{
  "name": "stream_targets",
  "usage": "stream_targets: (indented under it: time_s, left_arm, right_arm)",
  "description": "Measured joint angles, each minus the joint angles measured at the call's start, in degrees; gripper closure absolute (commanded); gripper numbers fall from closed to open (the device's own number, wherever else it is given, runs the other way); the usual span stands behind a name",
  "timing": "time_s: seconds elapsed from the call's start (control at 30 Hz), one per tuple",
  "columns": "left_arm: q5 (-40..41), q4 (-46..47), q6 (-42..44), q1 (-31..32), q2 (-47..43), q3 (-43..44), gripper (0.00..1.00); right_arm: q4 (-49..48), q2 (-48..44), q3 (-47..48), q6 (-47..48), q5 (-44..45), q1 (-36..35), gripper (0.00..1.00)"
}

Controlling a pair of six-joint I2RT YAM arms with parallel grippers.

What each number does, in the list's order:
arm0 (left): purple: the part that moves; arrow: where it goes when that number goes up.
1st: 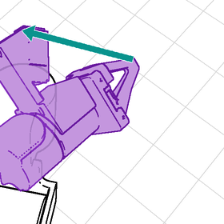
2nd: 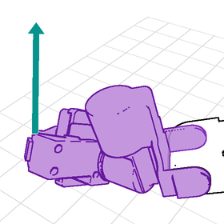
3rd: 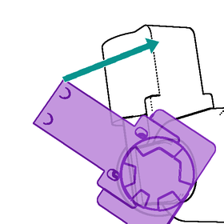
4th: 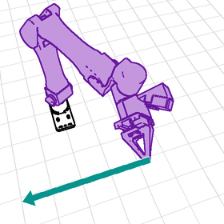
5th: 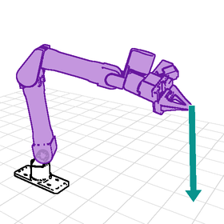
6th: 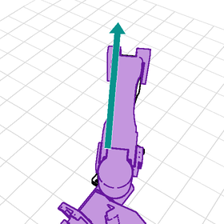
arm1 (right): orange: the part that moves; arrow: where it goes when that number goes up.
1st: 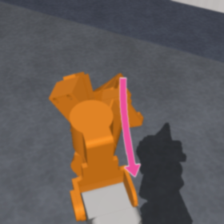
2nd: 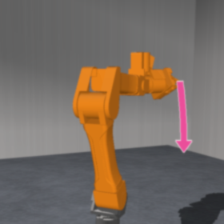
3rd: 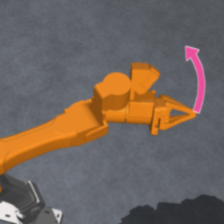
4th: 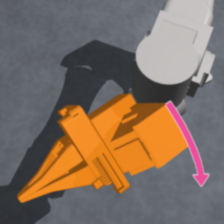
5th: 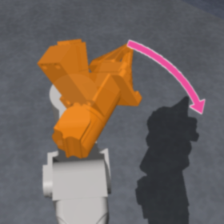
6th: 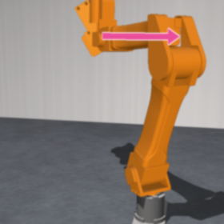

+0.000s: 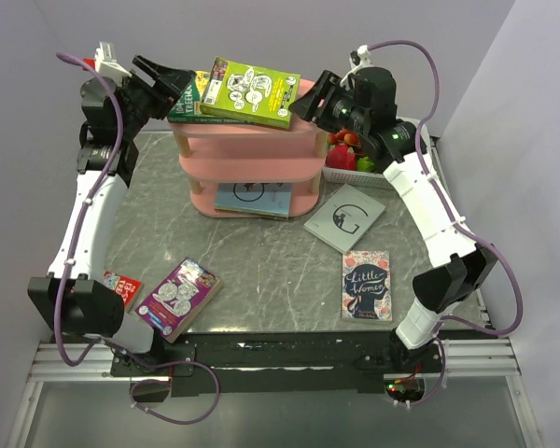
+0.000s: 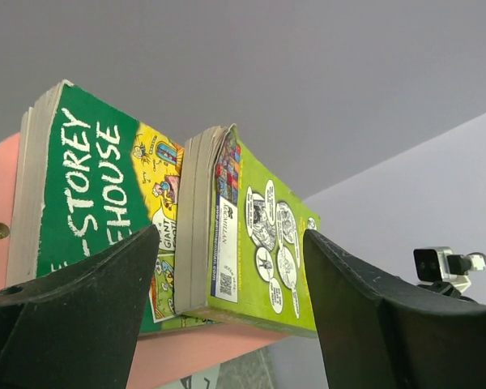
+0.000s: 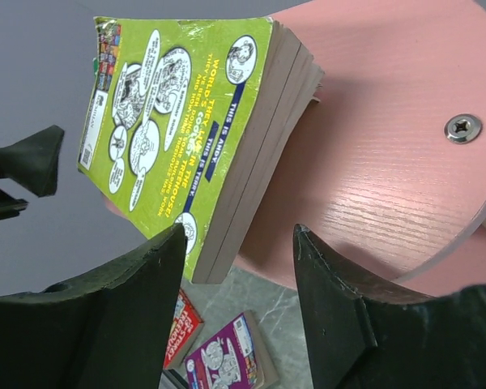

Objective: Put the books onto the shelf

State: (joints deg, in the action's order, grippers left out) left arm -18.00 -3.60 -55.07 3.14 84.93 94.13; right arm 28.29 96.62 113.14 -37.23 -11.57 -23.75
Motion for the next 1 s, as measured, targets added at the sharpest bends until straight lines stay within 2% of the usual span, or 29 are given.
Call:
stream_targets:
  time_s: [0.47, 0.73, 1.0]
  left_arm:
    - [-5.0, 2.4, -0.3, 0.0, 3.1, 0.0, 0.26]
    - [-5.7, 2.6, 0.1, -0.1, 3.1, 0.0, 0.26]
    - [-4.9, 3.8, 0.6, -0.7, 1.9, -2.4, 0.26]
  right_arm:
    - [-1.5, 5.4, 6.2, 0.4, -3.5, -0.9, 0.47]
    - [-1.0, 10.3, 12.5, 1.6, -5.4, -2.7, 0.47]
    - [-0.9, 11.5, 14.6, 2.6, -5.7, -3.4, 0.47]
